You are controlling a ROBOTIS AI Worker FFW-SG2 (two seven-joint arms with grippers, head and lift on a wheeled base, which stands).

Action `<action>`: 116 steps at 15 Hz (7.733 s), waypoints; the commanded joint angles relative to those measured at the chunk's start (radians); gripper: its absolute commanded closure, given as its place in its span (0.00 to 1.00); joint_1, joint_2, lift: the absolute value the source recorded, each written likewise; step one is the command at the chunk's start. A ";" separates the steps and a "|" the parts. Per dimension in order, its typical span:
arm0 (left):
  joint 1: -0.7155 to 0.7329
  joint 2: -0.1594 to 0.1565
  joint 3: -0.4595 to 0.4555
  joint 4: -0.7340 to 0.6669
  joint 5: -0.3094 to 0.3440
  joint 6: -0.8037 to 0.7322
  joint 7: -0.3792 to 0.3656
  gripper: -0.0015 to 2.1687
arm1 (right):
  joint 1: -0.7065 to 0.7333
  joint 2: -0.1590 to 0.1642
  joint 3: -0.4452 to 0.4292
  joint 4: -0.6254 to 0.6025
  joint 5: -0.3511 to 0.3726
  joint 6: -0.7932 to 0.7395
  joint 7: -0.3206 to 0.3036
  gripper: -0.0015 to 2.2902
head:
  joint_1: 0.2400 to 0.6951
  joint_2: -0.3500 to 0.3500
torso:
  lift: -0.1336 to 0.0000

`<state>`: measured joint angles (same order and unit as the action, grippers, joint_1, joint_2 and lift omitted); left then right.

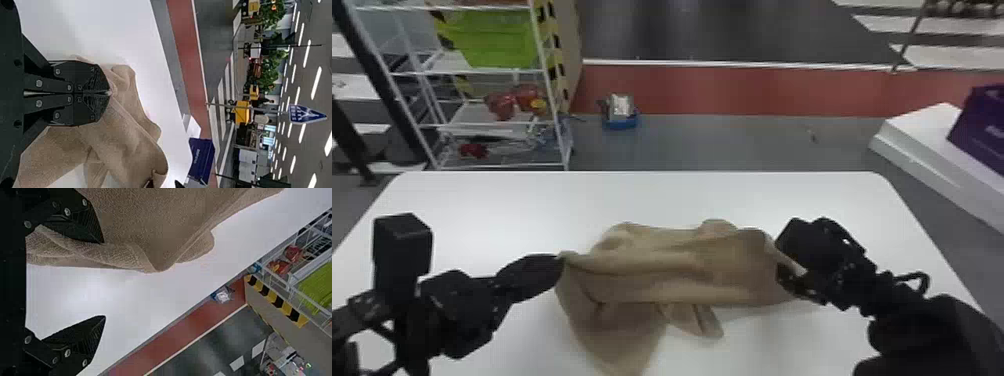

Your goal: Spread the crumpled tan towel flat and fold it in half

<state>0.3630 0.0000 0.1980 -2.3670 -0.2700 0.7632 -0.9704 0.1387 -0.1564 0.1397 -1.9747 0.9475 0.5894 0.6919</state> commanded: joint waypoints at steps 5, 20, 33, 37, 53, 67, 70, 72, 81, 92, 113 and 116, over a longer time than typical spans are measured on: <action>-0.001 -0.003 -0.005 0.000 -0.002 0.000 0.001 0.87 | -0.031 0.000 -0.028 -0.001 -0.029 0.079 -0.078 0.13 | 1.00 0.37 | 0.08; -0.001 -0.003 -0.009 -0.005 -0.009 0.000 -0.001 0.87 | -0.082 0.026 -0.029 -0.058 -0.158 0.241 -0.219 0.12 | 1.00 0.32 | 0.08; -0.002 -0.003 0.014 -0.011 -0.011 0.000 -0.034 0.87 | -0.093 0.023 -0.069 -0.099 -0.254 0.315 -0.169 0.76 | 1.00 0.35 | 0.08; -0.002 -0.003 0.060 -0.083 0.000 -0.003 -0.039 0.87 | -0.054 0.020 -0.143 -0.207 -0.358 0.244 -0.124 0.85 | 1.00 0.36 | 0.08; 0.051 -0.003 -0.029 -0.133 -0.031 0.003 -0.071 0.87 | -0.225 0.144 0.147 -0.135 -0.437 0.837 -0.048 0.20 | 1.00 0.56 | 0.08; 0.063 -0.003 0.000 -0.132 -0.029 -0.021 -0.082 0.87 | -0.381 0.157 0.178 0.063 -0.418 0.889 -0.064 0.20 | 1.00 0.60 | 0.08; 0.063 -0.003 0.004 -0.133 -0.028 -0.028 -0.083 0.87 | -0.395 0.157 0.195 0.073 -0.400 0.901 -0.064 0.21 | 1.00 0.61 | 0.08; 0.063 -0.003 0.004 -0.133 -0.028 -0.028 -0.087 0.87 | -0.401 0.157 0.195 0.092 -0.391 0.904 -0.063 0.26 | 1.00 0.61 | 0.08; 0.059 -0.003 0.009 -0.130 -0.028 -0.031 -0.085 0.87 | -0.419 0.157 0.186 0.112 -0.394 0.892 -0.103 0.71 | 1.00 0.60 | 0.08; 0.099 -0.003 0.067 -0.219 0.112 -0.187 -0.011 0.99 | -0.433 0.157 0.009 -0.154 -0.566 0.852 -0.124 0.77 | 1.00 0.59 | 0.08; -0.369 -0.003 0.064 -0.086 -0.018 0.025 0.006 0.99 | -0.785 -0.031 -0.241 0.171 -0.809 0.591 -0.196 0.77 | 0.27 0.46 | 0.08; -0.042 -0.003 -0.019 -0.235 -0.018 -0.242 0.010 0.99 | -0.544 -0.133 -0.298 -0.032 -0.889 0.606 -0.149 0.77 | 0.40 0.38 | 0.08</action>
<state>0.1582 0.0000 0.2298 -2.5385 -0.2873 0.6594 -0.9631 -0.5288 -0.2480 -0.1254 -1.9091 0.0846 1.1936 0.5237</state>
